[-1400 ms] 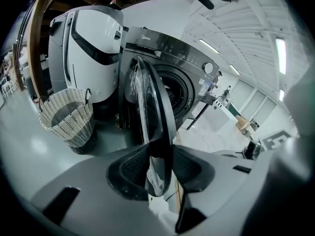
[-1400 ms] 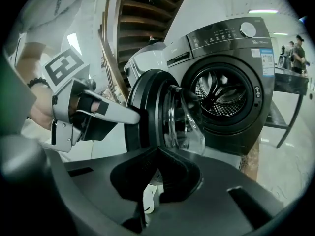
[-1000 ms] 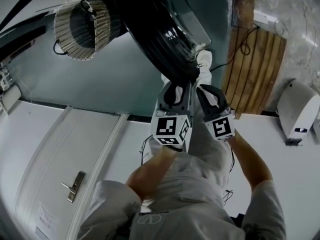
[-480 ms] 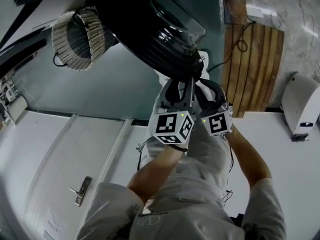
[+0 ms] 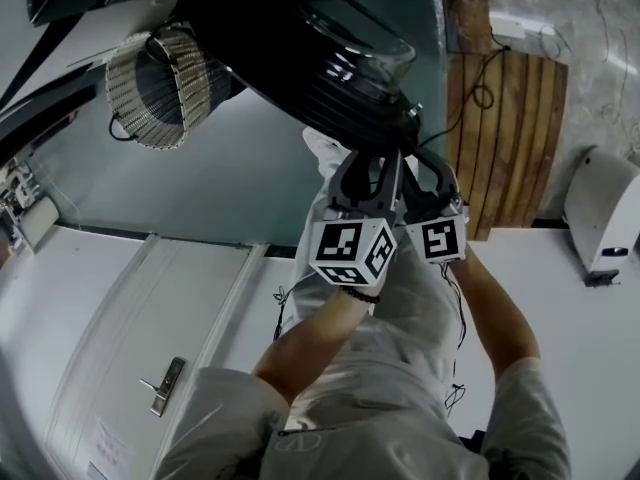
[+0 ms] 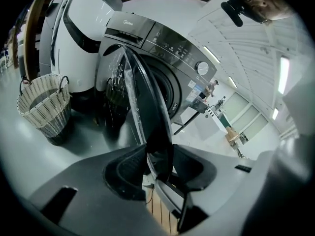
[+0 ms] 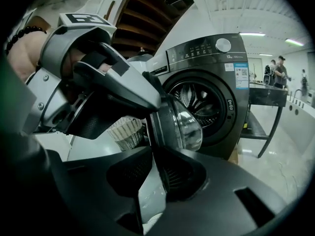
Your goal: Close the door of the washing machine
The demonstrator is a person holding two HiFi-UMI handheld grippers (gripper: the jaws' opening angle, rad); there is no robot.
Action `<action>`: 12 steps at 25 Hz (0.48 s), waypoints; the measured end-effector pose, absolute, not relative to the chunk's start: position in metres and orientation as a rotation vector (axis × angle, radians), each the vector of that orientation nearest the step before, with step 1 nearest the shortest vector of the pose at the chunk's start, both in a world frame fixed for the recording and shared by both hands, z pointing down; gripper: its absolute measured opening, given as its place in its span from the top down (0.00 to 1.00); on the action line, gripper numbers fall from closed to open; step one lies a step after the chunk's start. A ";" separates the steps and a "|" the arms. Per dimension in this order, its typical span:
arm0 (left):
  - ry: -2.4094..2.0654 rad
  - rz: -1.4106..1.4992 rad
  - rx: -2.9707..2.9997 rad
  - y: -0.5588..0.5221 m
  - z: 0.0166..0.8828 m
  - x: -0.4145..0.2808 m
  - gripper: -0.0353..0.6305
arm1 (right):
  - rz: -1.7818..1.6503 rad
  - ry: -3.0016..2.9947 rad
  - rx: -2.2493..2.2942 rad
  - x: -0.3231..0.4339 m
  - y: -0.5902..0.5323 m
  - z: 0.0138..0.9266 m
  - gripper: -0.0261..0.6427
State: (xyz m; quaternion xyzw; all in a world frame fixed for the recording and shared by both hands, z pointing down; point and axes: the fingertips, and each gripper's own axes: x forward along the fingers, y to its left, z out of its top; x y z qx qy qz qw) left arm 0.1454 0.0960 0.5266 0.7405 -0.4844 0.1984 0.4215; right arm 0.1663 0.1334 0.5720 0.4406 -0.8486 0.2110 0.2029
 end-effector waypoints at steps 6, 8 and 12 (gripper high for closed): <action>-1.140 0.436 1.927 0.087 0.523 0.160 0.70 | 0.550 -2.381 1.251 0.183 0.120 0.571 0.84; -1.104 0.420 1.960 0.085 0.521 0.164 0.69 | 0.544 -2.394 1.260 0.188 0.116 0.570 0.84; -1.027 0.427 2.069 0.087 0.513 0.169 0.74 | 0.540 -2.407 1.283 0.193 0.110 0.566 0.84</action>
